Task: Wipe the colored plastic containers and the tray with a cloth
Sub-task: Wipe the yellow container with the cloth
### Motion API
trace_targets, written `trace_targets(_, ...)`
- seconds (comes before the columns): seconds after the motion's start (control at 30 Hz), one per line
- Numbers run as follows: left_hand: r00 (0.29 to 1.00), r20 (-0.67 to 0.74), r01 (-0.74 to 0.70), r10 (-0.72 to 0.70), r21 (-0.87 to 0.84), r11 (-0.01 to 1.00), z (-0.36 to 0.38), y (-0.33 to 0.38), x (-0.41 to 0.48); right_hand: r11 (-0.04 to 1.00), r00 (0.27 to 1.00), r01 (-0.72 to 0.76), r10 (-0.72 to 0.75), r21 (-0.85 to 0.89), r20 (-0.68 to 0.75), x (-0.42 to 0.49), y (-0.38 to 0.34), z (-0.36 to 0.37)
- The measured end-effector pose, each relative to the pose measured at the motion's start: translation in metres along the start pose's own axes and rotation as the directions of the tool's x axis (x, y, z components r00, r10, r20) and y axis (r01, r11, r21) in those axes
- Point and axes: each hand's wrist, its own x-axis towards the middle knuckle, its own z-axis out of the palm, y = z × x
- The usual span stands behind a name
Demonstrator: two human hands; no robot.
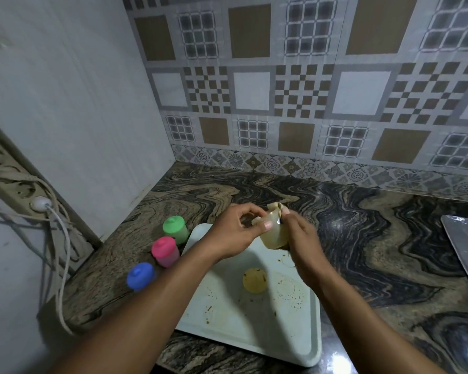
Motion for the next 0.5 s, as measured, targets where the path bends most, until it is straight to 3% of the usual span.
trace_targets(0.07,1.0,-0.008,0.004,-0.004,-0.009,1.0,0.004,0.004,0.0,0.93,0.968,0.245,-0.251,-0.275,0.015,0.001,0.005,-0.001)
trace_targets(0.13,1.0,-0.01,-0.014,0.014,-0.008,1.0,0.006,0.005,-0.001,0.9,0.95,0.305,-0.31,-0.313,0.035,0.002,0.008,-0.001)
trace_targets(0.2,0.997,0.045,-0.062,0.065,-0.069,0.996,0.006,0.0,-0.003,0.951,0.974,0.226,-0.227,-0.212,0.024,0.005,0.006,-0.002)
trace_targets(0.27,0.991,0.091,-0.084,0.1,-0.157,0.984,0.003,-0.005,-0.008,0.997,0.994,-0.077,0.078,-0.02,0.079,0.007,-0.003,-0.006)
trace_targets(0.33,0.991,0.115,-0.045,0.073,-0.231,0.972,-0.001,-0.008,-0.011,0.916,0.911,-0.379,0.344,0.13,0.228,0.005,-0.008,-0.01)
trace_targets(0.4,0.995,0.097,-0.004,0.027,-0.231,0.973,-0.002,-0.004,-0.011,0.899,0.899,-0.408,0.365,0.158,0.244,0.005,-0.006,-0.008)
trace_targets(0.5,1.0,0.012,-0.025,0.026,-0.089,0.996,0.003,-0.001,-0.006,0.965,0.97,-0.237,0.23,0.112,0.072,0.006,-0.005,0.002)
